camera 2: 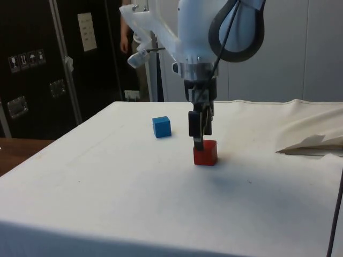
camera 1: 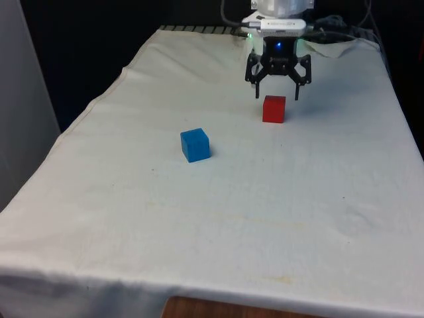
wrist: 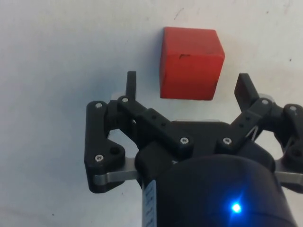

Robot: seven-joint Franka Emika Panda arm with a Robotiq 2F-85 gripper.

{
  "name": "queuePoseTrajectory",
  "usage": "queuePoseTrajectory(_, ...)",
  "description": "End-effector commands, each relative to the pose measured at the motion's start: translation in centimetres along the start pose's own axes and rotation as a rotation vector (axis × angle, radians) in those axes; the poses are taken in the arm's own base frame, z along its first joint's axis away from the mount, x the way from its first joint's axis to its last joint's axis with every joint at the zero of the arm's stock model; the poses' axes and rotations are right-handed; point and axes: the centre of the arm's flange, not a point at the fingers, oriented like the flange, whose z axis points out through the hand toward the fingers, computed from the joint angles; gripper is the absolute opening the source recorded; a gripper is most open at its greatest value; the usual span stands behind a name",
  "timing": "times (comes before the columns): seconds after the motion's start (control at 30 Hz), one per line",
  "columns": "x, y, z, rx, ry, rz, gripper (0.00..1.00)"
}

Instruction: Stack the two cubes.

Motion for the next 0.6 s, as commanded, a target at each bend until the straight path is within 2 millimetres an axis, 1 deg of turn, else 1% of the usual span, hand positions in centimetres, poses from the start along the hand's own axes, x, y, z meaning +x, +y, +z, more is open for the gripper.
queuePoseTrajectory(0.0, 0.1, 0.2, 0.3, 0.006, 0.006, -0.007, 1.00)
queuePoseTrajectory(0.17, 0.1, 0.6, 0.5, -0.002, -0.002, -0.013, 1.00)
queuePoseTrajectory(0.2, 0.2, 0.3, 0.6, 0.006, 0.005, -0.017, 1.00)
queuePoseTrajectory(0.4, 0.2, 0.2, 1.3, 0.010, 0.004, -0.025, 1.00)
queuePoseTrajectory(0.43, 0.1, 0.5, 1.2, -0.002, -0.005, -0.023, 1.00)
queuePoseTrajectory(0.57, 0.1, 0.2, 2.0, 0.012, 0.005, -0.023, 1.00)
